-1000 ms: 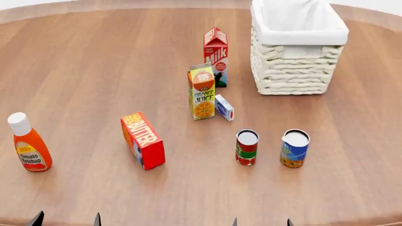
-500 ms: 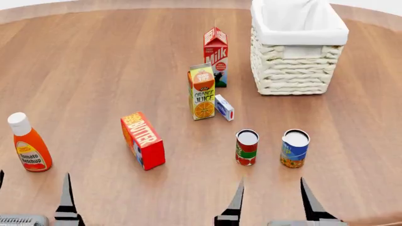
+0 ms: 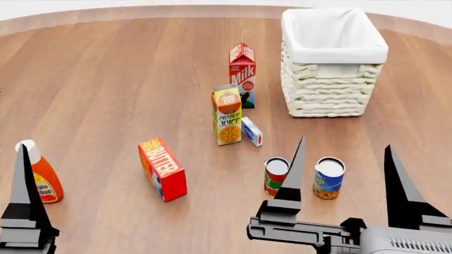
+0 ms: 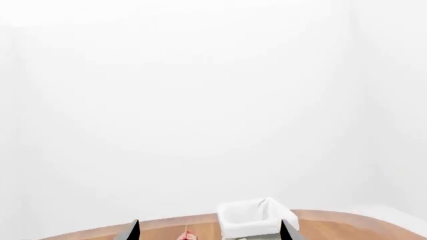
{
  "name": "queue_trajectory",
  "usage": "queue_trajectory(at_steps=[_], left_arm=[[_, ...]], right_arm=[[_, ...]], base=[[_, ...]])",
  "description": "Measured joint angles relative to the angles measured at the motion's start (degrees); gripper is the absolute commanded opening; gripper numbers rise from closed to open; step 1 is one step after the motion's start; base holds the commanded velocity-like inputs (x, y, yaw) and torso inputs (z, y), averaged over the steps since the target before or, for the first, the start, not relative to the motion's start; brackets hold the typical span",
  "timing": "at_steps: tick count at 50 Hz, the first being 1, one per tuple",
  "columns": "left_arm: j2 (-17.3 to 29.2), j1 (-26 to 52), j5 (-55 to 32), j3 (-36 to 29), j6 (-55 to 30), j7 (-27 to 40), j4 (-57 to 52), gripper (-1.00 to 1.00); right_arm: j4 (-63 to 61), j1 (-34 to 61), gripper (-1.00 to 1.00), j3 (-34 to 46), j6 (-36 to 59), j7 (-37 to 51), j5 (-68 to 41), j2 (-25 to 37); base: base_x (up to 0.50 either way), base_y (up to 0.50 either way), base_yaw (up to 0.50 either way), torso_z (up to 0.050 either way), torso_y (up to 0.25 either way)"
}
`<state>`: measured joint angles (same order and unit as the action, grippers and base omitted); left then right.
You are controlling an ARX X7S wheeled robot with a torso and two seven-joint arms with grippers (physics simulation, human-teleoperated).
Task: Pick up the alphabet soup and the tomato sauce, and put them in the basket.
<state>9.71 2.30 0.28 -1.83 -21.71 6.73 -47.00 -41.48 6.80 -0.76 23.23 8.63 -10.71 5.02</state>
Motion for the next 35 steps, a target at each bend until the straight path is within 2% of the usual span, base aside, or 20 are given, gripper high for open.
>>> queue_trajectory(at_steps=[16, 26, 35], left_arm=[[0.92, -0.98, -0.52, -0.16, 0.39, 0.69, -3.19, 1.0], [1.1, -2.3, -1.0, -0.16, 2.69, 1.33, -2.51, 1.0], [1.23, -3.34, -1.41, -0.49, 4.37, 1.8, -1.87, 1.0]], right_arm=[[-4.53, 0.44, 1.0, -0.67, 2.84, 1.99, -2.83, 1.15], [-4.75, -0.99, 1.0, 0.0, 1.2, 2.36, -3.55, 1.64], [-5.44, -1.17, 1.0, 0.58, 1.4, 3.01, -4.56, 2.19]], base=[[0.0, 0.0, 0.0, 0.05, 0.0], [0.0, 0.0, 0.0, 0.05, 0.0], [0.0, -0.15, 0.0, 0.003, 0.0]])
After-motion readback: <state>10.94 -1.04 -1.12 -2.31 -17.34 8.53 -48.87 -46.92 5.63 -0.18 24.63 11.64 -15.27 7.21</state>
